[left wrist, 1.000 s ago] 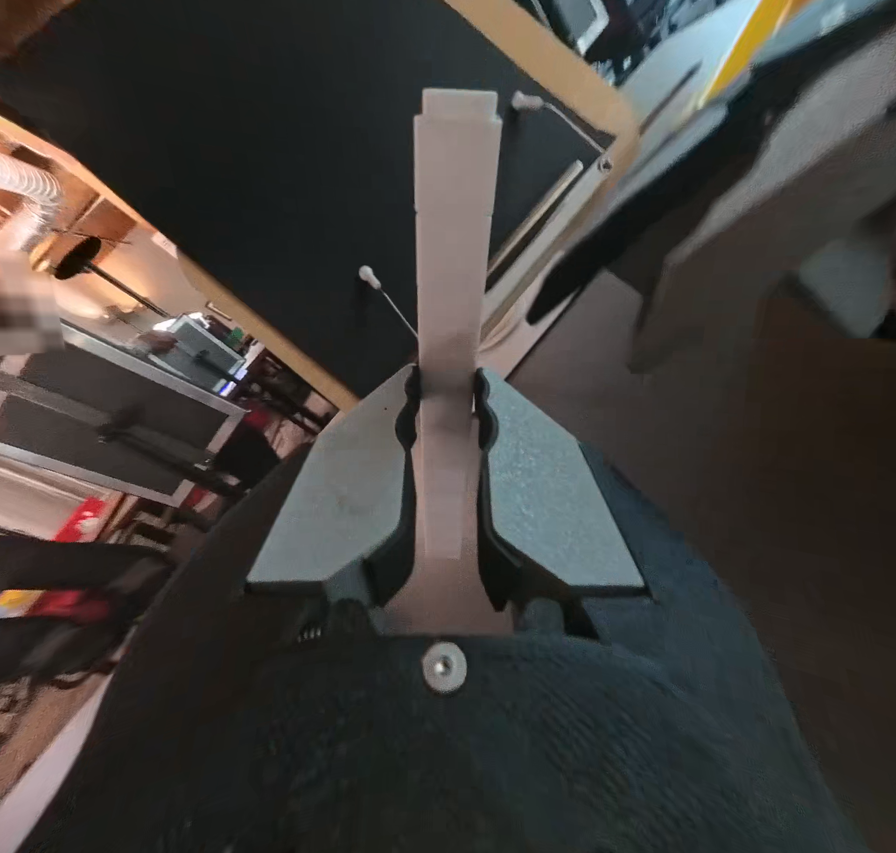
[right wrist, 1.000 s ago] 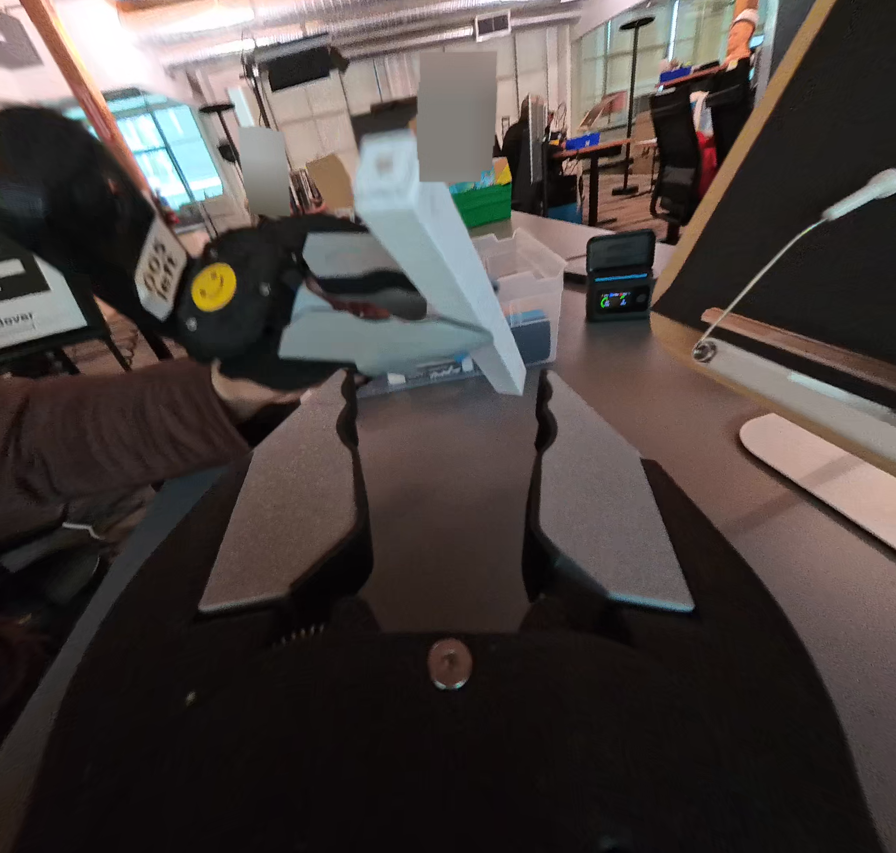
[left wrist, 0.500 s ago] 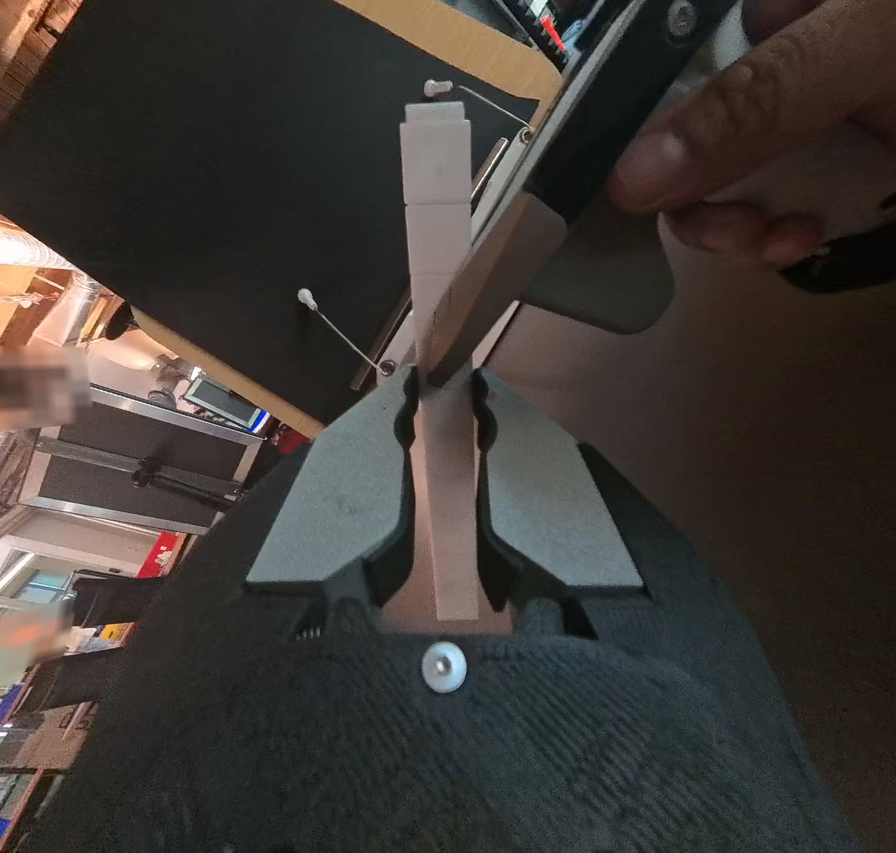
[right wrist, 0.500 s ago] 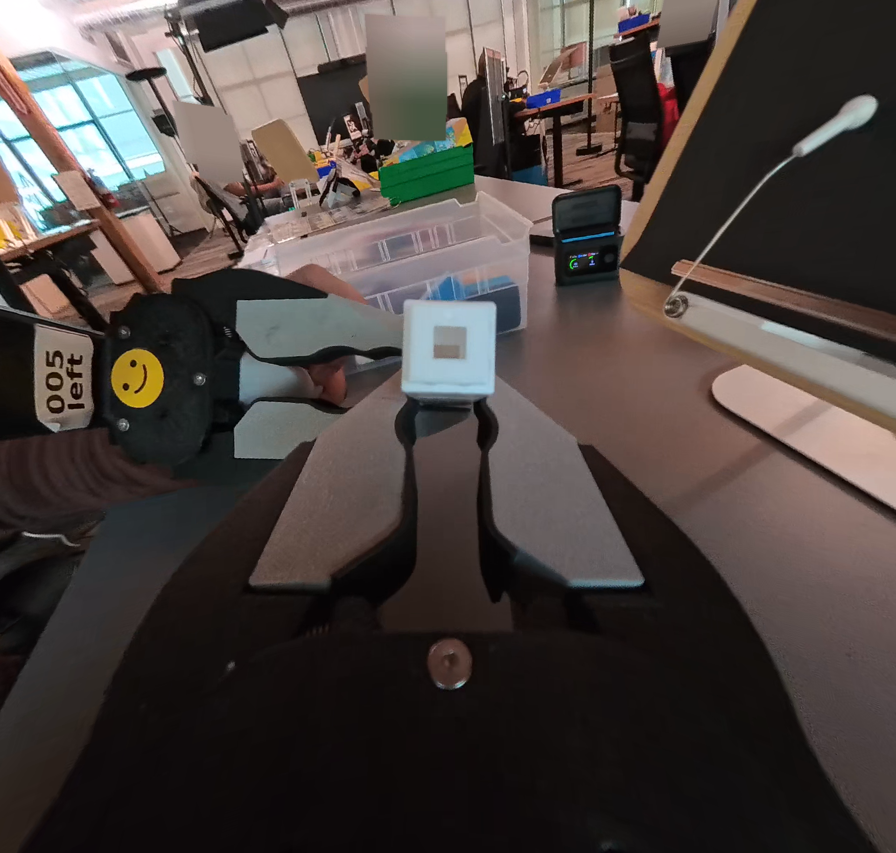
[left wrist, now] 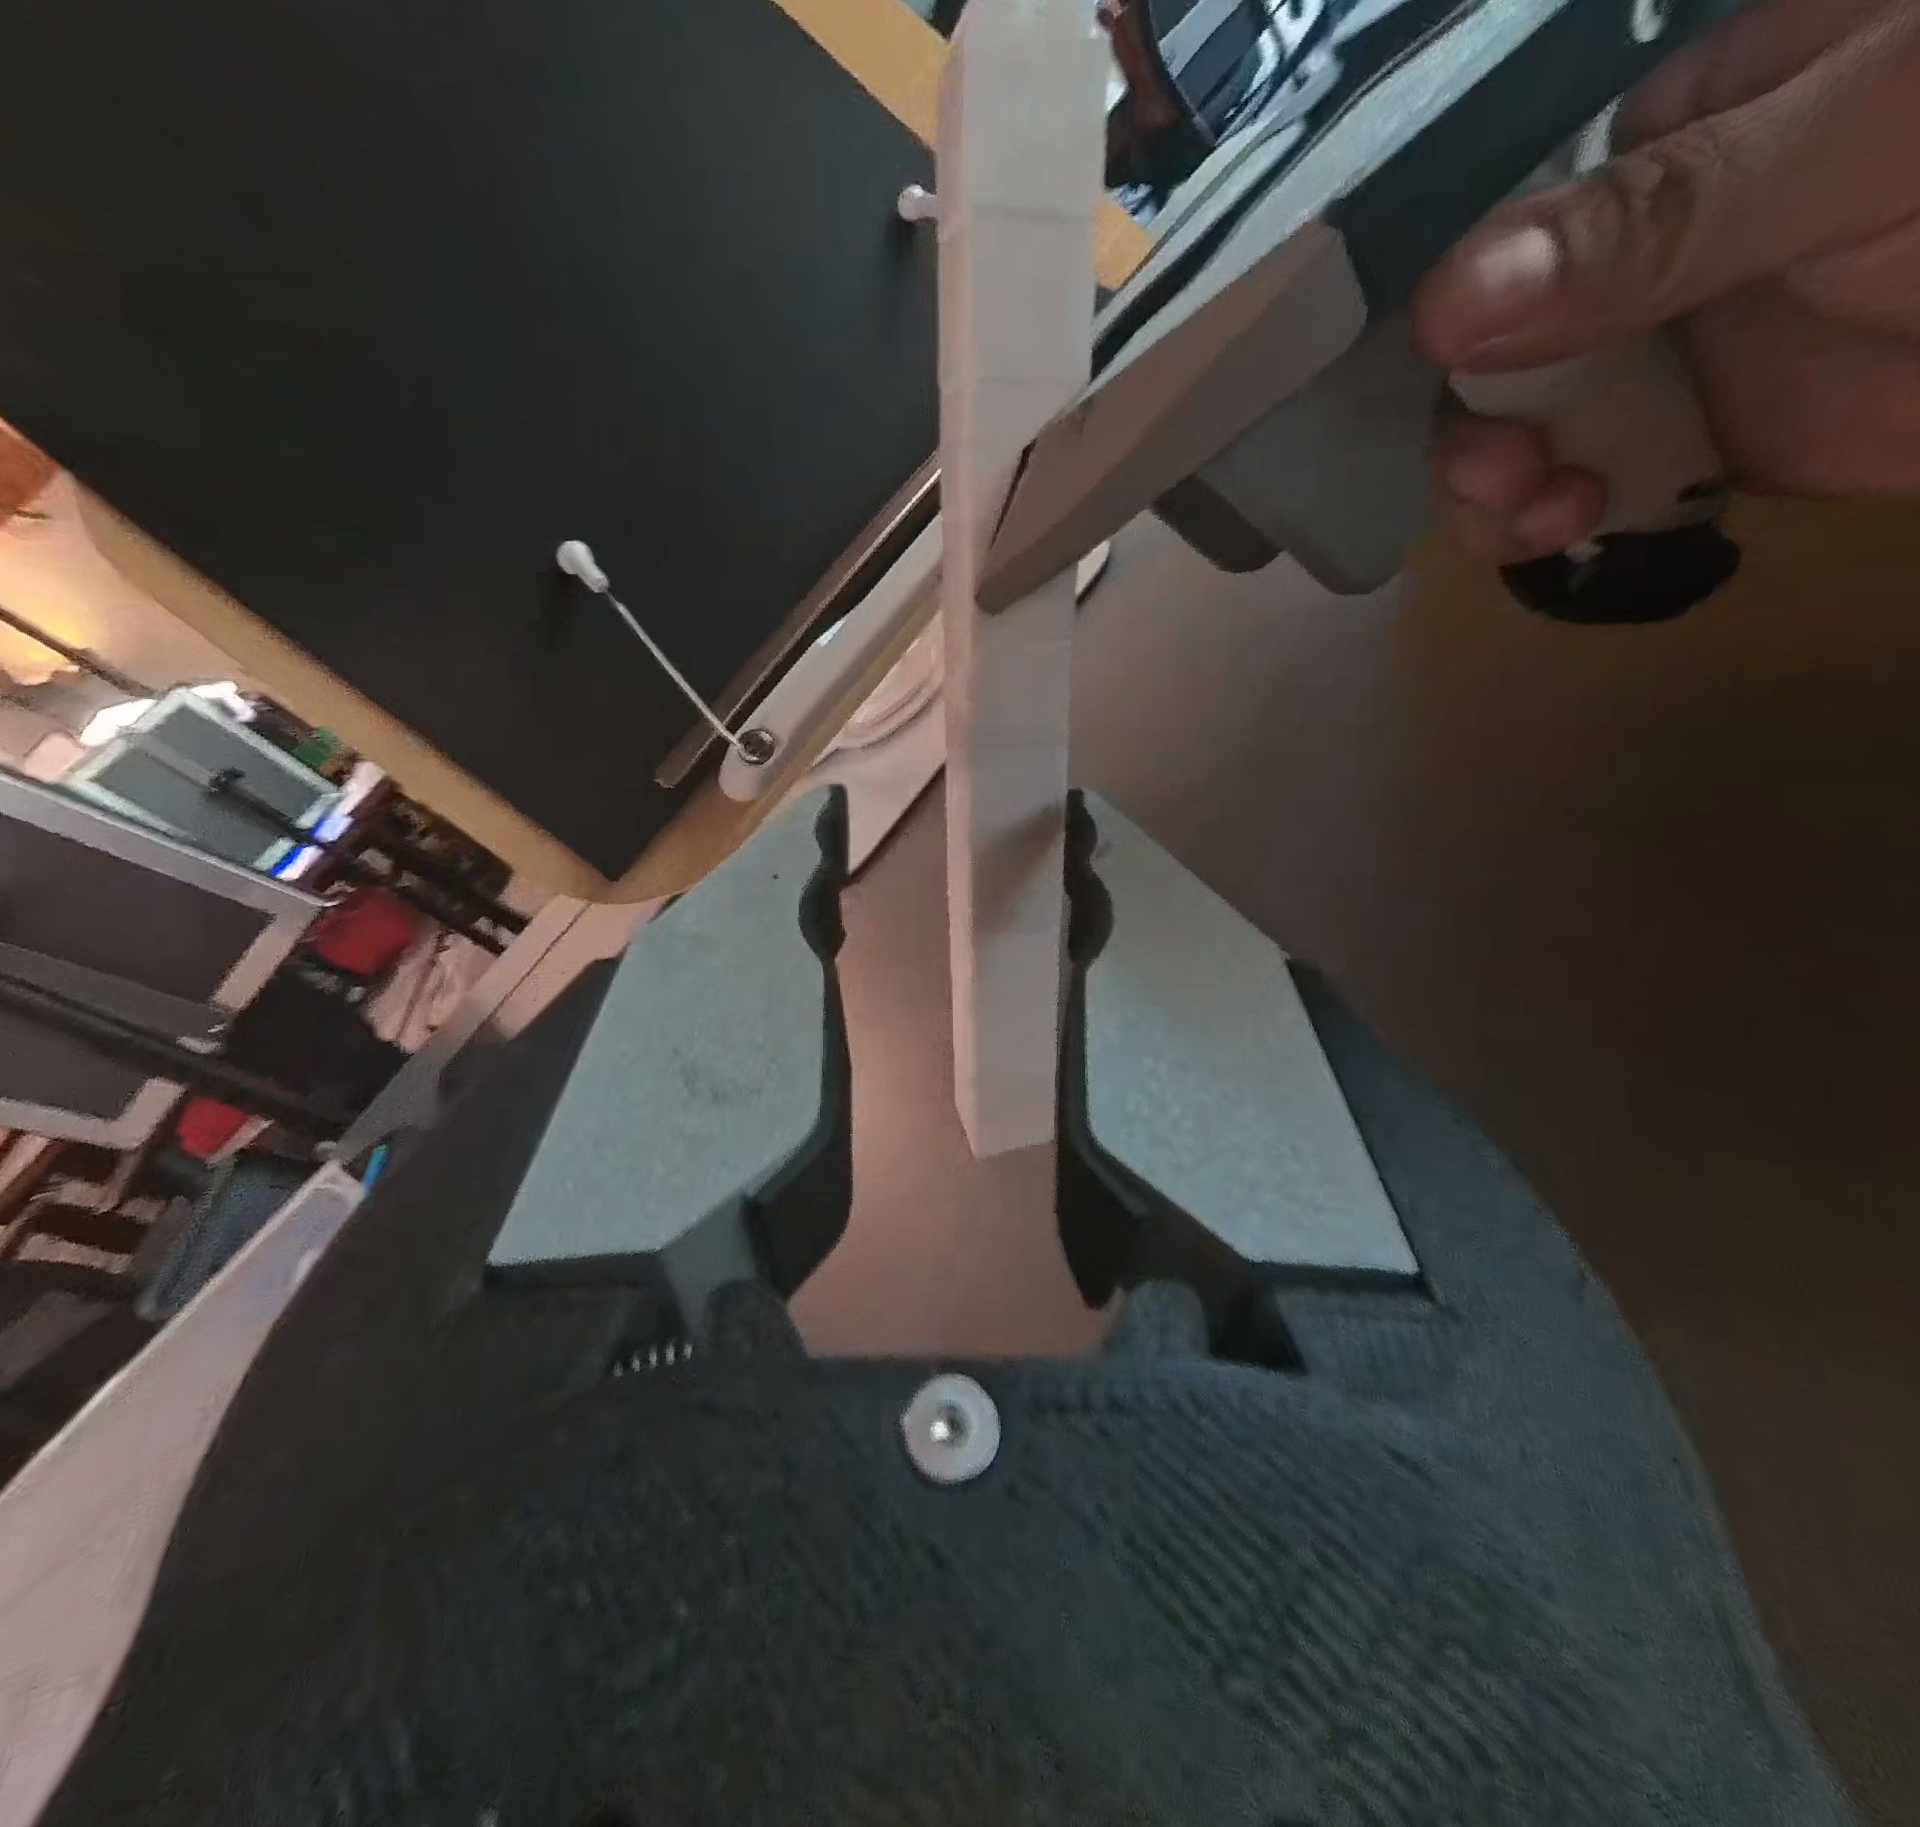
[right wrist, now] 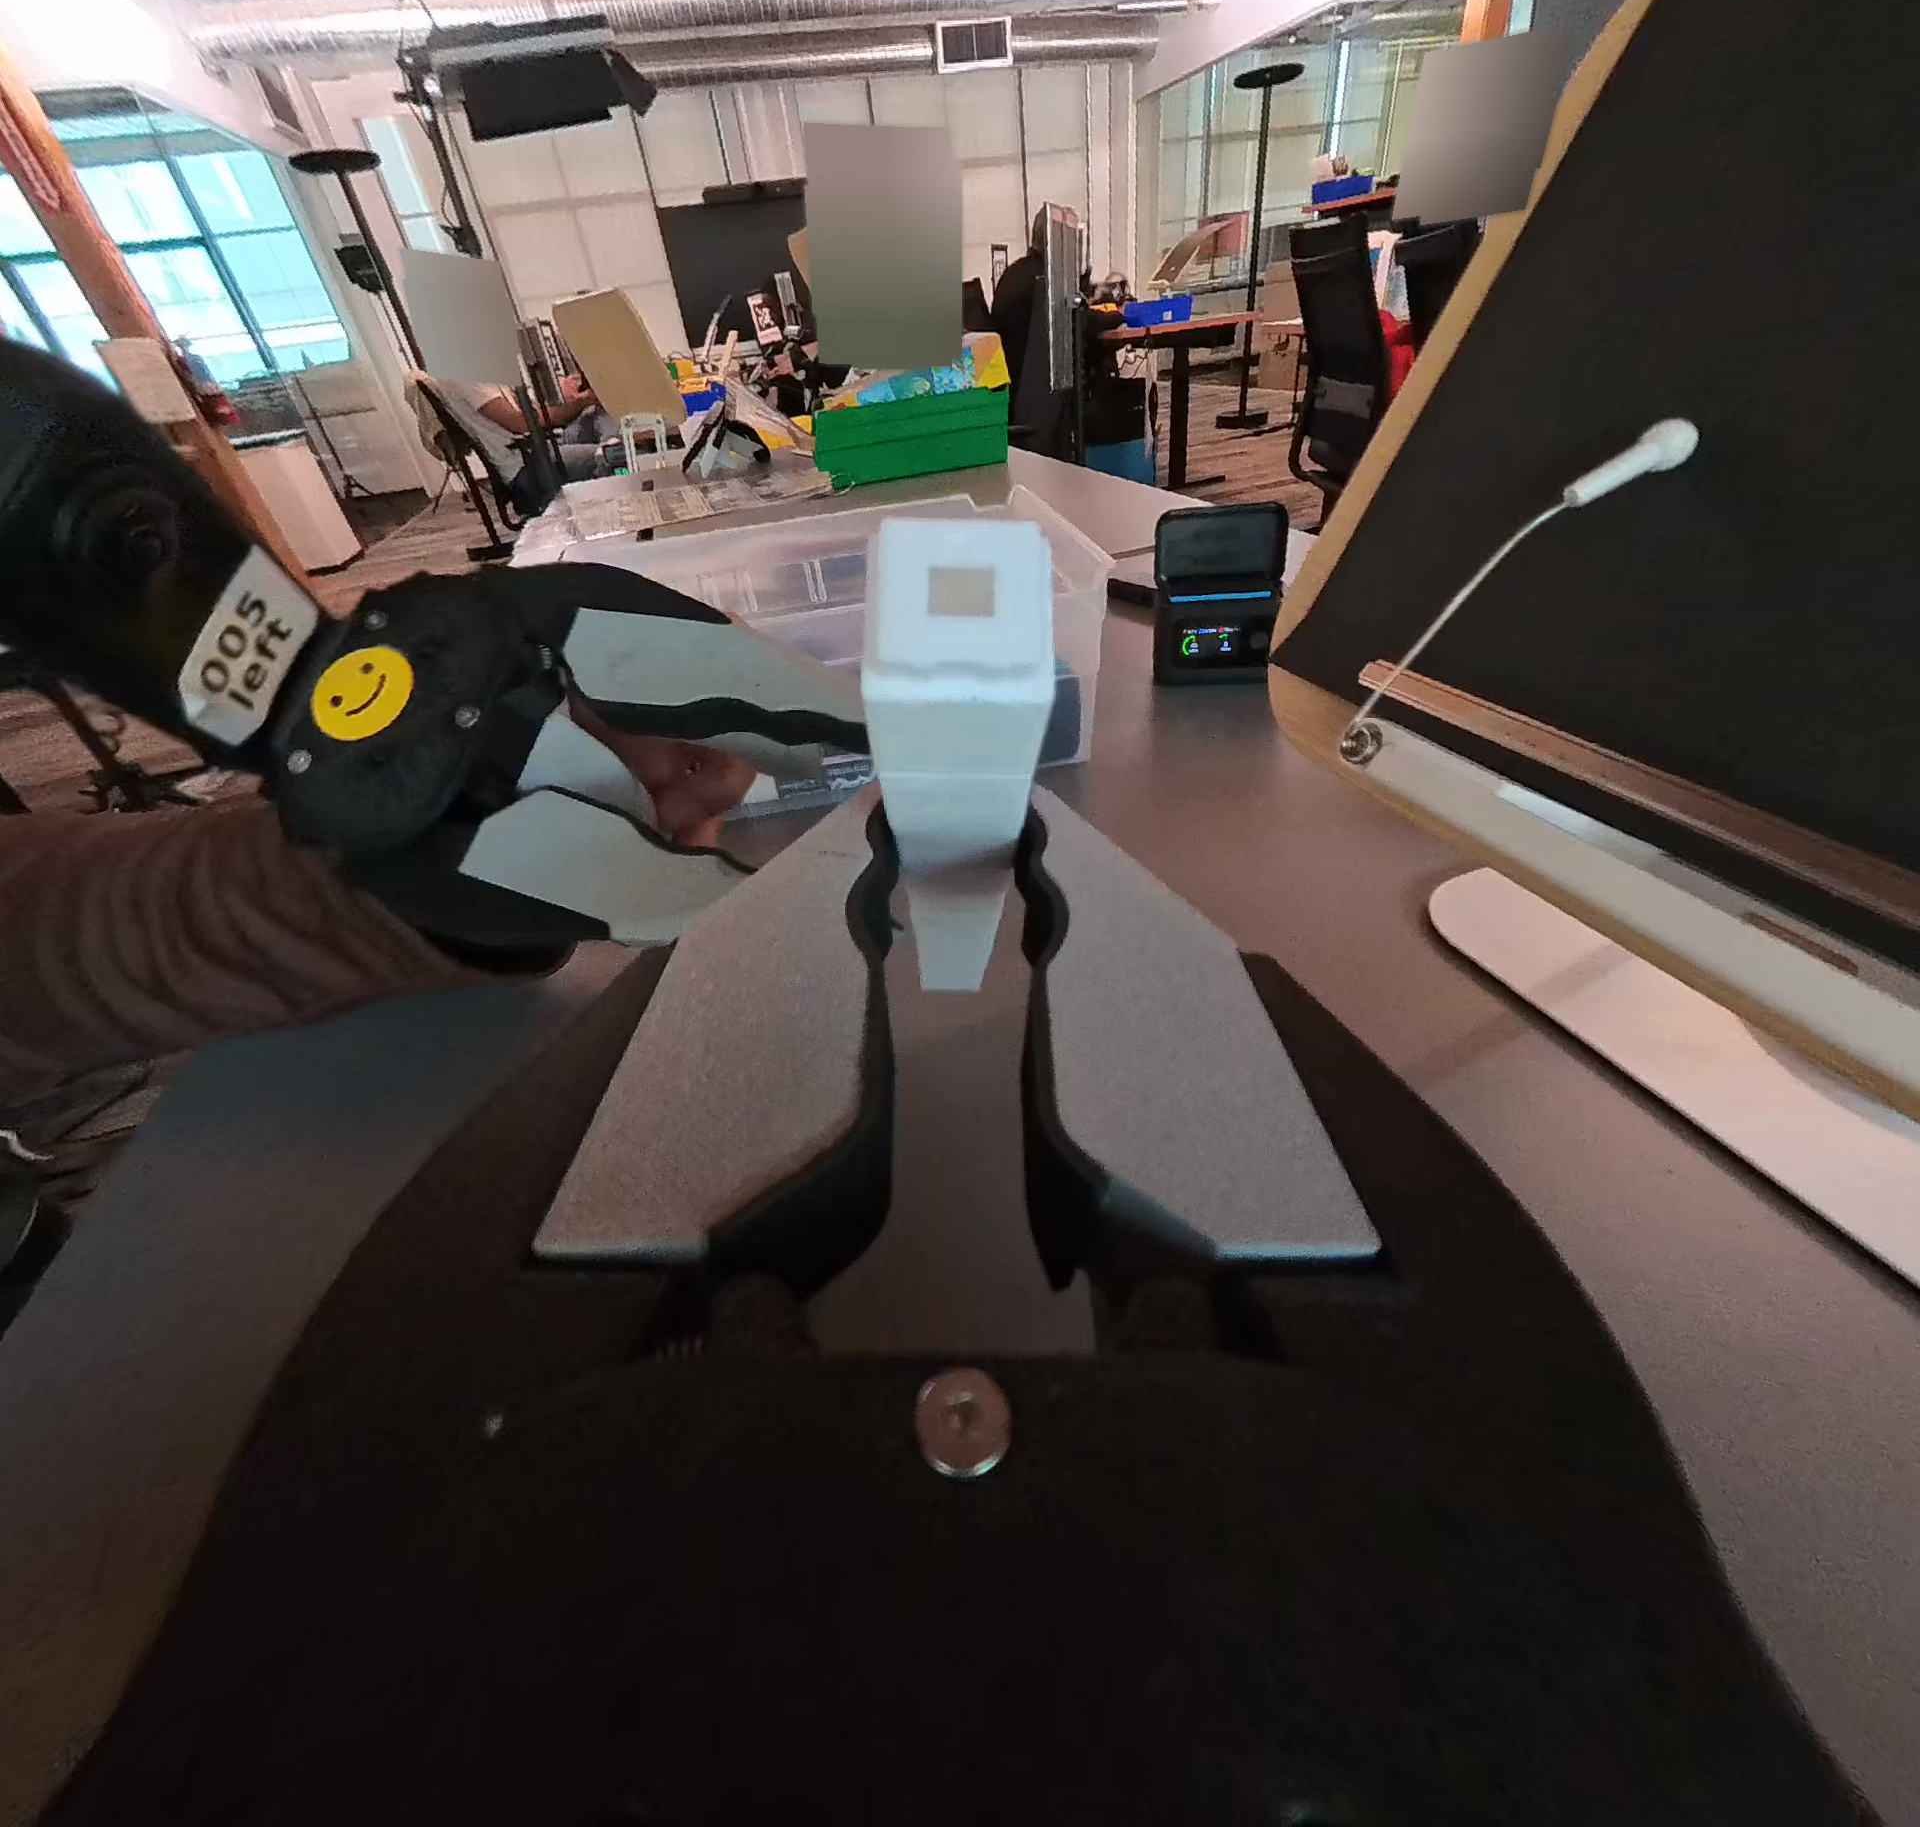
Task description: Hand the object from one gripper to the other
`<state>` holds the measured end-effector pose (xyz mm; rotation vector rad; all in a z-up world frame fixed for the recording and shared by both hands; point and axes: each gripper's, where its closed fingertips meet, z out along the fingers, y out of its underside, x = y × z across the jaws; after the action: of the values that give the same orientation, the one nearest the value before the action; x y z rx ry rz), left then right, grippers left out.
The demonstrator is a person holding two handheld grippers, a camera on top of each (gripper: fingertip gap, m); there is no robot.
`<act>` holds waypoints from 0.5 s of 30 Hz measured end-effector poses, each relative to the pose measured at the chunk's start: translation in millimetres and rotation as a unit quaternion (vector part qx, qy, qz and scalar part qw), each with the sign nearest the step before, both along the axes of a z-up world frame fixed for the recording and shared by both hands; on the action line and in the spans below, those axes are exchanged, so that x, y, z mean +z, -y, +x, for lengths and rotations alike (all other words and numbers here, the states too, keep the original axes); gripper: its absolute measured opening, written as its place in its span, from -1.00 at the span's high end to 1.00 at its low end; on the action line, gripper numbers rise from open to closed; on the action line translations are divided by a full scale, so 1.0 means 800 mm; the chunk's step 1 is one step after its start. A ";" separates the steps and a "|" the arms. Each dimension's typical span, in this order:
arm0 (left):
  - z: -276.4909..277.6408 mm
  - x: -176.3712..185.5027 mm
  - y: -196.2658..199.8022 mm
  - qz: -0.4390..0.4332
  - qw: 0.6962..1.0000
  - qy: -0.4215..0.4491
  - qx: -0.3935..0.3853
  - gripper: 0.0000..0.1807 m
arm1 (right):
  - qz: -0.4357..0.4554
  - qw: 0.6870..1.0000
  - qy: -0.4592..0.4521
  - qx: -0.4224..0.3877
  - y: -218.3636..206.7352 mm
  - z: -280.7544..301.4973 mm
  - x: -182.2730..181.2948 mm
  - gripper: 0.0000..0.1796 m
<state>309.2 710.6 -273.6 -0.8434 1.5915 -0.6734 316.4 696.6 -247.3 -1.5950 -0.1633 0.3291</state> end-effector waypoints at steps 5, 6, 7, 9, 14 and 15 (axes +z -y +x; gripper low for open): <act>-0.011 0.004 0.025 -0.118 0.989 -0.023 -0.088 0.38 | 0.023 0.999 0.012 0.026 0.008 -0.010 0.012 0.79; -0.014 0.005 0.028 -0.140 0.984 -0.028 -0.103 0.36 | 0.029 0.999 0.013 0.033 0.010 -0.012 0.015 0.79; -0.017 0.006 0.031 -0.161 0.979 -0.033 -0.118 0.34 | 0.034 0.999 0.013 0.040 0.012 -0.015 0.017 0.79; -0.021 0.008 0.038 -0.202 0.968 -0.044 -0.145 0.28 | 0.047 0.997 0.014 0.063 0.016 -0.025 0.023 0.79; -0.033 0.008 0.054 -0.237 0.948 -0.060 -0.205 0.45 | 0.060 0.990 0.038 0.124 0.026 -0.056 0.027 0.79; -0.032 0.006 0.052 -0.231 0.950 -0.062 -0.202 0.56 | 0.062 0.989 0.037 0.132 0.026 -0.060 0.027 0.79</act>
<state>283.4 668.6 -269.1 -0.9143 1.7676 -1.3473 268.0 675.4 -226.0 -1.4653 -0.4466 0.4558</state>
